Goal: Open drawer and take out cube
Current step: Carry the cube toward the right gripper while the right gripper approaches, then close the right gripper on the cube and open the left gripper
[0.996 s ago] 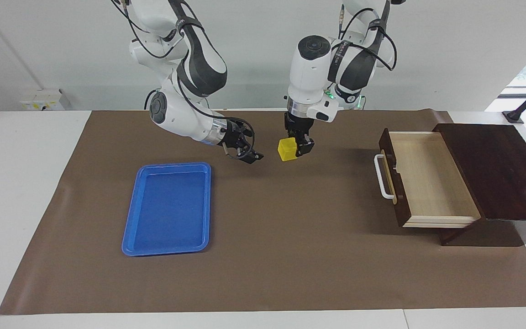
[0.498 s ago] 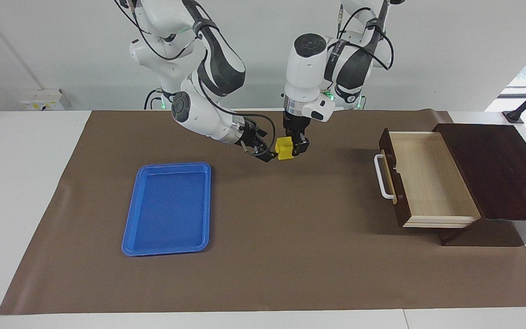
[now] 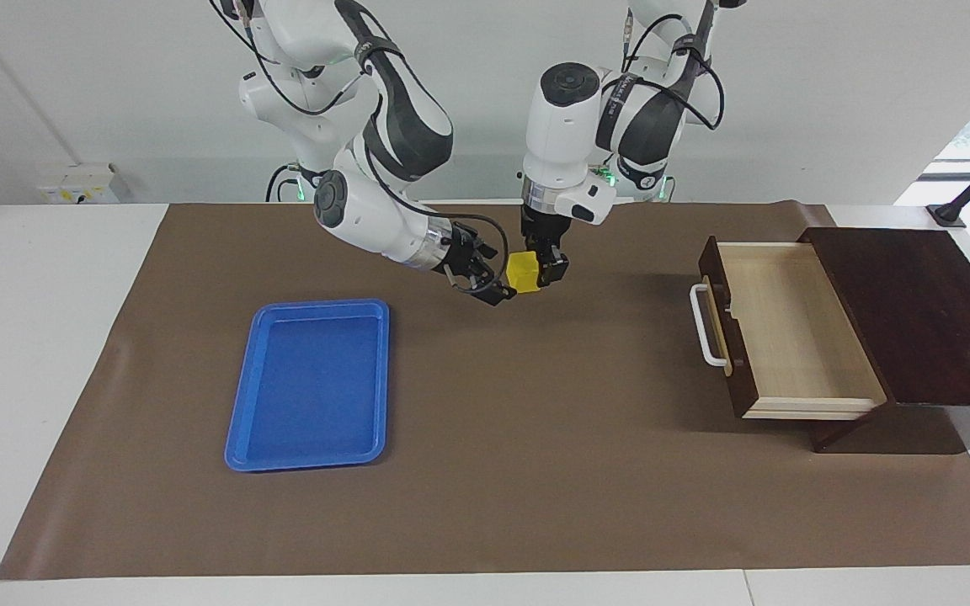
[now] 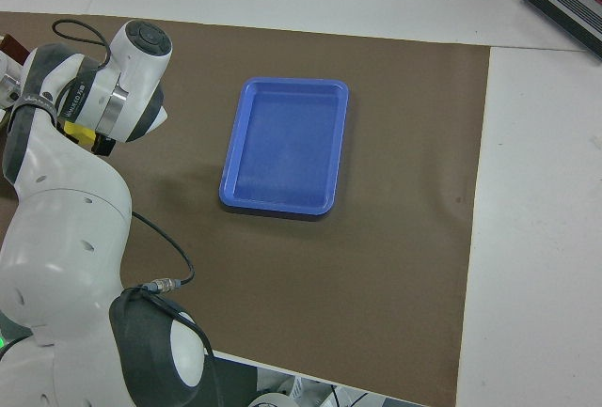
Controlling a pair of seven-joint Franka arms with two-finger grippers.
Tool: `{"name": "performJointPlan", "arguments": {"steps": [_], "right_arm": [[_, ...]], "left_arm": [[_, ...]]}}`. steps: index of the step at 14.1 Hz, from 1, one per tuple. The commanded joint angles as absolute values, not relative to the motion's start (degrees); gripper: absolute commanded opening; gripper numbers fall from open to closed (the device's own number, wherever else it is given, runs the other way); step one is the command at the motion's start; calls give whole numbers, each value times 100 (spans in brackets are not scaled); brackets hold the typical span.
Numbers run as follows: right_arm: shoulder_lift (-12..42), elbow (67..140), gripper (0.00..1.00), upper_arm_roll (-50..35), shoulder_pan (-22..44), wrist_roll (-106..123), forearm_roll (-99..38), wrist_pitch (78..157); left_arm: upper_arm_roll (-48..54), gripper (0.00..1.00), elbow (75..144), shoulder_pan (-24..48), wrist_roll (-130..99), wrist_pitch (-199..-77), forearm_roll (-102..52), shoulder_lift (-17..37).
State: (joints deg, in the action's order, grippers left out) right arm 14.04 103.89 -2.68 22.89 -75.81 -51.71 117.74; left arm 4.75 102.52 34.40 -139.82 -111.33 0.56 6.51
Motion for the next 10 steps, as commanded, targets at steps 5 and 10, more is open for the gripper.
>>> {"name": "performJointPlan", "arguments": {"steps": [5,10], "right_arm": [[1661,10186,100,-299,2373,-7673,-5326,12015],[1652,10213,100,-299,2495,-7690,-5379,12067]], "left_arm": [[369,0,10363,3551,-13913,-11171,-9,545],[369,0,10397,3542,-13913,-11179,-9,536]]}}
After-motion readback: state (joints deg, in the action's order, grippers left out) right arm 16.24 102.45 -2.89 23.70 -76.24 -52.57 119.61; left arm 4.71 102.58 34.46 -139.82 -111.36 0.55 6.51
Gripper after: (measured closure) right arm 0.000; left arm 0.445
